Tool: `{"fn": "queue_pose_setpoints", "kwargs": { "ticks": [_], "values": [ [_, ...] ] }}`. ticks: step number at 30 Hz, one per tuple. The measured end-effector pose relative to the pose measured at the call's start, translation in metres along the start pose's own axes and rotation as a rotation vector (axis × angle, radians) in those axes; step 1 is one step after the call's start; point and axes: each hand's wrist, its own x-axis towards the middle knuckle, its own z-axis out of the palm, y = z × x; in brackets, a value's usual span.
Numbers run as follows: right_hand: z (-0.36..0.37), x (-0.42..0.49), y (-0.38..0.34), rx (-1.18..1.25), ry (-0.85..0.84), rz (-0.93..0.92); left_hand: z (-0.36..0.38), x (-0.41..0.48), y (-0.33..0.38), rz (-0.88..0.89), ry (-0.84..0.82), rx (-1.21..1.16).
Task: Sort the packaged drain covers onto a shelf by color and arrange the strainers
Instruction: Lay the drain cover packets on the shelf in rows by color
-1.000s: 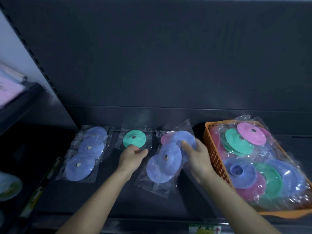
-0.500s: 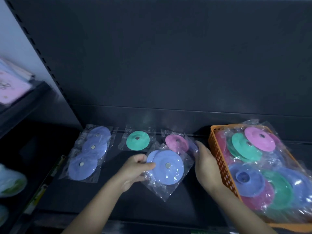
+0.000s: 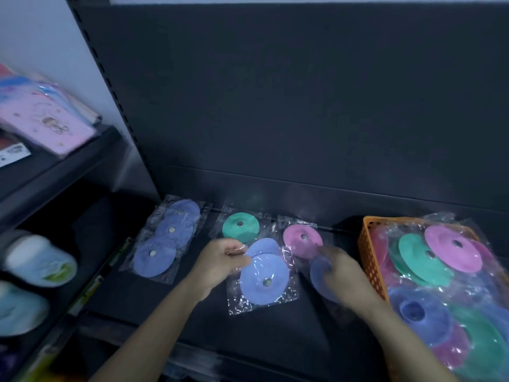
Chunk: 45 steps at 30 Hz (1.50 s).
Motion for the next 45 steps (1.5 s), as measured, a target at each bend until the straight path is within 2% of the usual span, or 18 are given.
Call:
{"fn": "queue_pose_setpoints", "kwargs": {
  "ticks": [2, 6, 10, 12, 15, 18, 20, 23, 30, 33, 40, 45],
  "values": [
    [-0.007, 0.004, -0.010, 0.192, 0.017, -0.027, 0.000, -0.006, 0.004, 0.021, -0.040, 0.004],
    [0.005, 0.008, -0.020, 0.503, -0.178, -0.008, -0.001, -0.012, 0.010, 0.039, -0.056, -0.053],
    [0.018, 0.010, -0.025, 0.826, -0.129, 0.064, -0.009, -0.012, 0.012, 0.061, 0.010, -0.177],
    [0.019, 0.005, -0.036, 0.909, -0.127, 0.079, -0.014, -0.010, 0.011, 0.051, 0.050, -0.257],
    [0.024, 0.003, -0.054, 0.888, -0.163, 0.047, -0.023, -0.005, 0.008, 0.039, 0.117, -0.328],
    [0.034, 0.007, -0.070, 0.886, -0.053, 0.089, -0.034, -0.002, 0.005, 0.043, 0.168, -0.383],
    [0.041, 0.011, -0.079, 0.930, 0.033, 0.142, -0.045, -0.001, 0.002, 0.005, 0.132, -0.404],
    [0.052, 0.016, -0.089, 0.988, 0.093, 0.193, -0.064, -0.001, -0.009, -0.116, -0.032, -0.414],
    [0.091, 0.021, -0.112, 0.981, 0.117, 0.244, -0.100, 0.002, -0.027, -0.121, 0.047, -0.412],
    [0.111, 0.020, -0.120, 0.962, 0.128, 0.303, -0.117, -0.001, -0.031, -0.111, 0.069, -0.314],
    [0.151, 0.016, -0.148, 0.744, 0.024, 0.263, -0.161, -0.007, -0.058, -0.063, 0.188, -0.106],
    [0.176, 0.016, -0.167, 0.575, -0.009, 0.259, -0.185, -0.012, -0.074, -0.131, 0.238, -0.001]
  ]
}}
